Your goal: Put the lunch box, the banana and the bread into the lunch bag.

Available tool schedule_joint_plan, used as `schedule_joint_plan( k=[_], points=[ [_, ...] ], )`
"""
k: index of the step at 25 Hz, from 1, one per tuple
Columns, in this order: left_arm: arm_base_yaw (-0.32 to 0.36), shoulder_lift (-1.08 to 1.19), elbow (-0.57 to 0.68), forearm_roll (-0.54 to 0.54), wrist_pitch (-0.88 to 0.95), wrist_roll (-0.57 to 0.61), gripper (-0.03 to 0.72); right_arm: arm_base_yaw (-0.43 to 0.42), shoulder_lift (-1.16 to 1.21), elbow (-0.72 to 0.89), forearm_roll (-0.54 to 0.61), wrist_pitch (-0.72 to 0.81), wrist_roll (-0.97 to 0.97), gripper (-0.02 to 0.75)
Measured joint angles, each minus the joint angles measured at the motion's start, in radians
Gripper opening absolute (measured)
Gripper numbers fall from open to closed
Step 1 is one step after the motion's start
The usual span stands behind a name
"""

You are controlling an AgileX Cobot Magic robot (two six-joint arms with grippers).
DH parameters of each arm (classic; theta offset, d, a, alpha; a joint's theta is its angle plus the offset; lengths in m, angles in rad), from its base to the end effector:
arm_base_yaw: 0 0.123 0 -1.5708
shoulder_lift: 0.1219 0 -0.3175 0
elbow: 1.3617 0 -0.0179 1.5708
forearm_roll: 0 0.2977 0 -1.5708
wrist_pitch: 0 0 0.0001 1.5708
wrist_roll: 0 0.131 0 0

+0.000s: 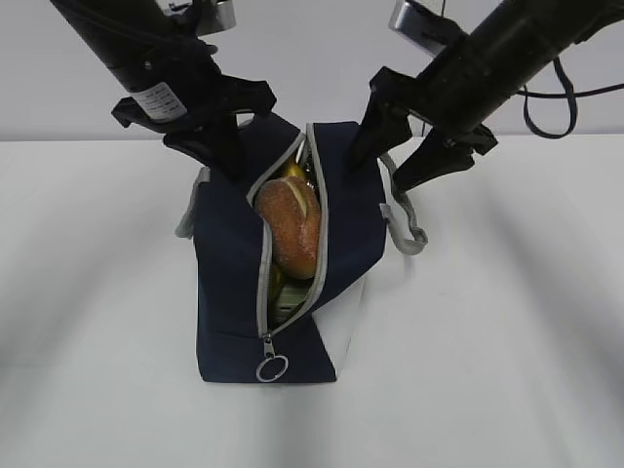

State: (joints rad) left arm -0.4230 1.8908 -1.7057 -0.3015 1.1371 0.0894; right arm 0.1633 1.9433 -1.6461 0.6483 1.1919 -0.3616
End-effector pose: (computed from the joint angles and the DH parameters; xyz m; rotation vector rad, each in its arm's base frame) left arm 0.4208 -0.2282 0.2803 0.6038 2.7549 -0.4924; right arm 0.4544 0.1494 0.2529 -0.4579 2.7518 0.8683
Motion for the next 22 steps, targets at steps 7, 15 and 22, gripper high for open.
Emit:
schedule_joint_plan(
  k=[7, 15, 22],
  points=[
    [0.0, 0.0, 0.0, 0.0, 0.0, 0.0, -0.001, 0.0, 0.073, 0.0, 0.016, -0.004, 0.002, 0.545],
    [0.0, 0.0, 0.0, -0.005, 0.0, 0.0, -0.001, 0.0, 0.093, 0.0, 0.096, 0.009, -0.062, 0.017],
    [0.0, 0.0, 0.0, -0.109, -0.024, 0.0, -0.001, 0.0, 0.046, -0.002, 0.06, 0.019, -0.077, -0.006]
  ],
)
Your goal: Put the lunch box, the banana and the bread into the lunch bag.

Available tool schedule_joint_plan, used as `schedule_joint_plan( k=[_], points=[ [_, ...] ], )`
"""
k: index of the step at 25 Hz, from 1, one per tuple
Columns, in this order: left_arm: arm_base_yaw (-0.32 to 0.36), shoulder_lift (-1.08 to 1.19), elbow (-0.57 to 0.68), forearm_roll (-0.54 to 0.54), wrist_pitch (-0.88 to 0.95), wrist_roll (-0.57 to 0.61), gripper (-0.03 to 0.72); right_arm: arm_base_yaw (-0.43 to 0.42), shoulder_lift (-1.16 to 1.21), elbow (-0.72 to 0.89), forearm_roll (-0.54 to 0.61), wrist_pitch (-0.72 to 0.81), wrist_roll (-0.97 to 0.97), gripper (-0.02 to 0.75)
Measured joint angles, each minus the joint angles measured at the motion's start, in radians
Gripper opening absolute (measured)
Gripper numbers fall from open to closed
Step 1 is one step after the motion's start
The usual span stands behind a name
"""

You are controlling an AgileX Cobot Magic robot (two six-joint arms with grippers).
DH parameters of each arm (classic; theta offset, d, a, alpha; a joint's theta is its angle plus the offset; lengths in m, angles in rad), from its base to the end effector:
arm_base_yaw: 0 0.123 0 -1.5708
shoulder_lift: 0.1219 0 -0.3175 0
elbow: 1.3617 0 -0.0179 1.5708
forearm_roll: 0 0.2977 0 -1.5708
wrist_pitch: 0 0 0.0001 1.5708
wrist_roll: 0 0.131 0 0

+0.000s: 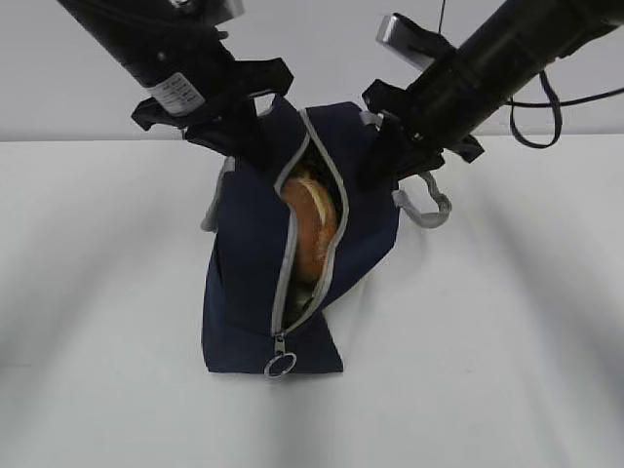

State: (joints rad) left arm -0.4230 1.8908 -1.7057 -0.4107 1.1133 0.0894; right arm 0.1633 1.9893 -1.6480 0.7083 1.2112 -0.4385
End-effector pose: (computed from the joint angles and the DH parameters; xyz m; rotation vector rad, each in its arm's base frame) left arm 0.4191 -0.2402 0.2858 0.5489 2.7328 -0.6426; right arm 0.4578 0.1563 0.2360 -0.5266 2.7452 0.9511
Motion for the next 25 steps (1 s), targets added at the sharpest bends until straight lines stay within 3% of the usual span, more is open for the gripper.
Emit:
schedule_joint_plan(
  k=[12, 25],
  points=[
    [0.0, 0.0, 0.0, -0.156, -0.171, 0.0, -0.001, -0.002, -0.061, -0.225, -0.3, 0.042, 0.142, -0.008],
    [0.0, 0.064, 0.0, -0.193, -0.312, 0.0, -0.001, -0.002, 0.031, -0.236, -0.345, 0.039, 0.182, -0.008]
  ],
)
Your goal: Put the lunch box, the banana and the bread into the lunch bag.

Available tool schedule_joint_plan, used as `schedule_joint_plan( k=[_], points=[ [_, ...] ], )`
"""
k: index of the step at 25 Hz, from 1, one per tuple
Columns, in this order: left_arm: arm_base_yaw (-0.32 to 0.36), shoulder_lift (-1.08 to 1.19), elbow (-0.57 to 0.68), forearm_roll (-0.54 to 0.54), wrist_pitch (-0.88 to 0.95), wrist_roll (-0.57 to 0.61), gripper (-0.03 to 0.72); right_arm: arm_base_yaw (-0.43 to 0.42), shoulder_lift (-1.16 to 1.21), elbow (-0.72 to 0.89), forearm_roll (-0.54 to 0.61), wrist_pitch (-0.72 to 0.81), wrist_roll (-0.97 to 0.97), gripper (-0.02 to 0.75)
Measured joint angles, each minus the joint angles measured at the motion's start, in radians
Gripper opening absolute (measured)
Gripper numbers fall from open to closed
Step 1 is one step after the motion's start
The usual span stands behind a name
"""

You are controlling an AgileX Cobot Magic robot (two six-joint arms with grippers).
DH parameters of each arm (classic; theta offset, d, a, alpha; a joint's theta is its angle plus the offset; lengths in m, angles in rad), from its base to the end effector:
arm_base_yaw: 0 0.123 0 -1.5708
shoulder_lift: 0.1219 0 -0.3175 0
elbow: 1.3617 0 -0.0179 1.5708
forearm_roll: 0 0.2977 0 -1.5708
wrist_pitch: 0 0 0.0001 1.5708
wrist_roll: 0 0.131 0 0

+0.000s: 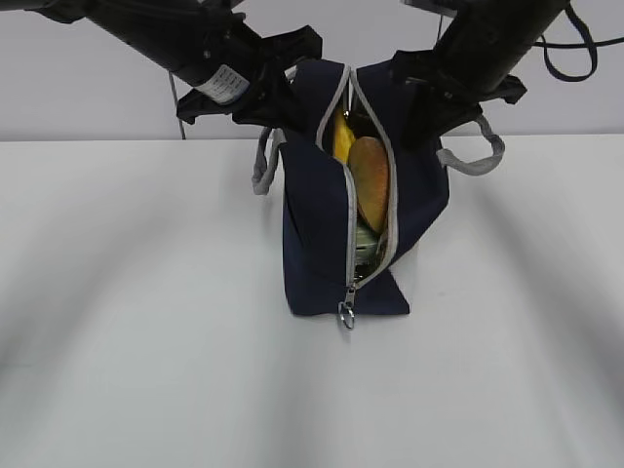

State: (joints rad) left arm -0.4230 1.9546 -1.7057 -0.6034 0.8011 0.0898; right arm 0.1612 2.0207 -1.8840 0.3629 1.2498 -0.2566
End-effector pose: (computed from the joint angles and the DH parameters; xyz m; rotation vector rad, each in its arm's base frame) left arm 0.4595 -0.2654 0.2793 0.2794 2.5073 -0.8473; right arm 0.4918 0.1247 0.2750 -0.4896 2.7720 0.4931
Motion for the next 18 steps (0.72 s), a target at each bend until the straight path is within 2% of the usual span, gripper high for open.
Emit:
schedule_joint_plan(
  k=[5, 7, 8, 10, 12, 14, 16, 18],
  points=[
    [0.0, 0.005, 0.0, 0.0, -0.009, 0.0, -0.001, 0.0, 0.021, -0.003, 0.0, -0.006, 0.002, -0.003],
    [0.0, 0.005, 0.0, 0.001, -0.008, 0.004, 0.02, 0.0, 0.021, -0.011, 0.0, -0.006, 0.004, 0.029],
    [0.0, 0.005, 0.0, 0.001, -0.008, 0.01, 0.055, 0.0, 0.021, -0.017, 0.0, -0.006, 0.008, 0.071],
    [0.0, 0.005, 0.0, 0.0, -0.007, 0.015, 0.18, 0.0, 0.019, -0.022, 0.004, -0.006, 0.013, 0.187],
    [0.0, 0.005, 0.0, -0.002, 0.007, 0.016, 0.37, 0.0, 0.008, -0.022, 0.013, -0.006, 0.013, 0.319],
    [0.004, -0.002, 0.0, -0.006, 0.037, 0.016, 0.507, 0.0, -0.011, -0.022, 0.018, -0.006, 0.013, 0.382],
    [0.008, -0.017, 0.0, -0.008, 0.066, 0.019, 0.55, 0.0, -0.037, -0.022, 0.019, -0.006, 0.013, 0.404],
    [0.01, -0.043, 0.0, -0.005, 0.09, 0.036, 0.526, 0.0, -0.069, -0.023, 0.024, -0.006, 0.013, 0.413]
  ],
)
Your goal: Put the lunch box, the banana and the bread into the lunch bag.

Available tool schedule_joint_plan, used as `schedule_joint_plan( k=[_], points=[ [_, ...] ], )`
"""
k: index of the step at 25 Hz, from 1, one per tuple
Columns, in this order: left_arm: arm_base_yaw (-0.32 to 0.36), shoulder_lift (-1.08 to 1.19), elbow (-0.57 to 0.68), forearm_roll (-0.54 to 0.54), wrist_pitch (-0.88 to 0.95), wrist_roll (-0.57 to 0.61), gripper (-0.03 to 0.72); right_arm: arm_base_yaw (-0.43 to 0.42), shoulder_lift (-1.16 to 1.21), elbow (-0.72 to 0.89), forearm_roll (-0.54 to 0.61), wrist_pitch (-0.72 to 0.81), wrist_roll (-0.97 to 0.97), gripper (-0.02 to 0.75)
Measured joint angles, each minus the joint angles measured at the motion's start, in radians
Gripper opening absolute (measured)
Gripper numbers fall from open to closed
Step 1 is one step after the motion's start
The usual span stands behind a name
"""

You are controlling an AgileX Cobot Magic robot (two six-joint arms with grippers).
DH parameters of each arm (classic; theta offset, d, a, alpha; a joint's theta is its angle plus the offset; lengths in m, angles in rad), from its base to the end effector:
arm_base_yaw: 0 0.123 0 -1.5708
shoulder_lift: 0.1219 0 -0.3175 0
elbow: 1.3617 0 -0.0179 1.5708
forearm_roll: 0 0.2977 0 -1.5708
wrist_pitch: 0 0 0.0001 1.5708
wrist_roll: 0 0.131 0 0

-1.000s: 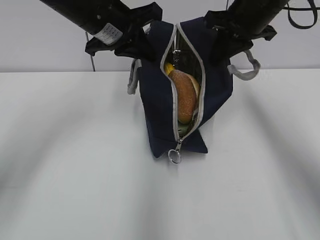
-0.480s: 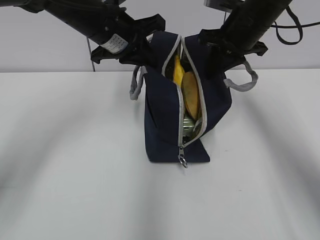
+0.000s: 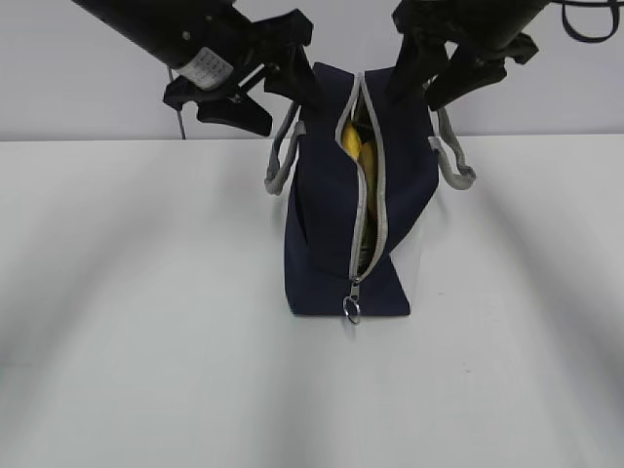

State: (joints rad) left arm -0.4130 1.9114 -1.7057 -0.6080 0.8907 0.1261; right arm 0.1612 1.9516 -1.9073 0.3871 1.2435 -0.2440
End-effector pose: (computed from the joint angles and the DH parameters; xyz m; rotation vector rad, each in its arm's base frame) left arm 0.4449 -0.2585 0.2969 0.3645 2.5267 -0.8585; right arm 0.4826 0.1259 0.3189 -0.4709 2.6733 0.5141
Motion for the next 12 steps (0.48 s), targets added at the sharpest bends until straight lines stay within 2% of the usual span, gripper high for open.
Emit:
schedule_joint_plan(
  k=[4, 8, 12],
  points=[
    [-0.002, -0.072, 0.0, 0.011, 0.035, 0.081, 0.458, 0.0, -0.08, 0.022, 0.024, 0.0, -0.002, 0.417],
    [-0.014, -0.125, 0.0, 0.017, 0.09, 0.164, 0.443, 0.0, -0.173, 0.122, 0.034, 0.0, -0.039, 0.417],
    [-0.02, -0.17, 0.031, 0.014, 0.121, 0.206, 0.44, 0.0, -0.294, 0.295, 0.084, -0.056, -0.134, 0.417]
  ],
)
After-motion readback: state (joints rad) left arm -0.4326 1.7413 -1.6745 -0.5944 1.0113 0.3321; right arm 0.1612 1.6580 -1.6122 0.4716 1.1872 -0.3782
